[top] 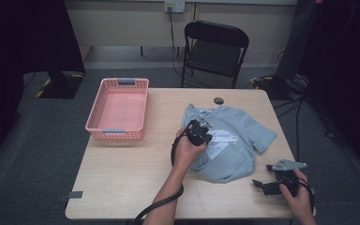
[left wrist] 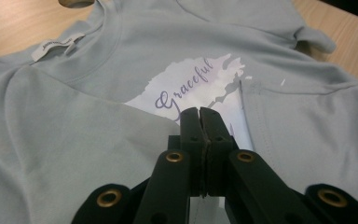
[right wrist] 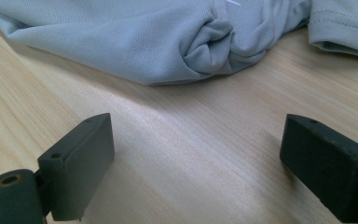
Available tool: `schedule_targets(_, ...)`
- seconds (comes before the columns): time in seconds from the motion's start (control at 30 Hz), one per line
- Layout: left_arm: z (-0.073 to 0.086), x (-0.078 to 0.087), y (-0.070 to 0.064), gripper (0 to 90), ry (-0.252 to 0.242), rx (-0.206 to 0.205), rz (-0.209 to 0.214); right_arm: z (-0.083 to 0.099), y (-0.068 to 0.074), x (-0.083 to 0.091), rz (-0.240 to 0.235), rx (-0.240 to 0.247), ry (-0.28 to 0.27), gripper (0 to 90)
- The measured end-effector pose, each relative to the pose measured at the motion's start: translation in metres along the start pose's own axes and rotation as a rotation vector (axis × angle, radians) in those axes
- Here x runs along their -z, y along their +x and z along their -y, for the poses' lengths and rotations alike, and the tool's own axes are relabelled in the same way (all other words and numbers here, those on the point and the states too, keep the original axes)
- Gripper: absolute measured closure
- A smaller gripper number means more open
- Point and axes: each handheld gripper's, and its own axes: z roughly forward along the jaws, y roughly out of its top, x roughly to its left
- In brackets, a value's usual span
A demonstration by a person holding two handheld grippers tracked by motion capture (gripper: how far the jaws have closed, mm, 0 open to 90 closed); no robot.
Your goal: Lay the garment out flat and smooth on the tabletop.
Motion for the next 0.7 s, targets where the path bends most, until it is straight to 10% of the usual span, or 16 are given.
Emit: schedule_targets(0.7,-0.009,0.048,0.021,89.6,-0.093,0.033,-0.034,0.000,0.000,0.000,-0.002,0.001,0.000,8.8)
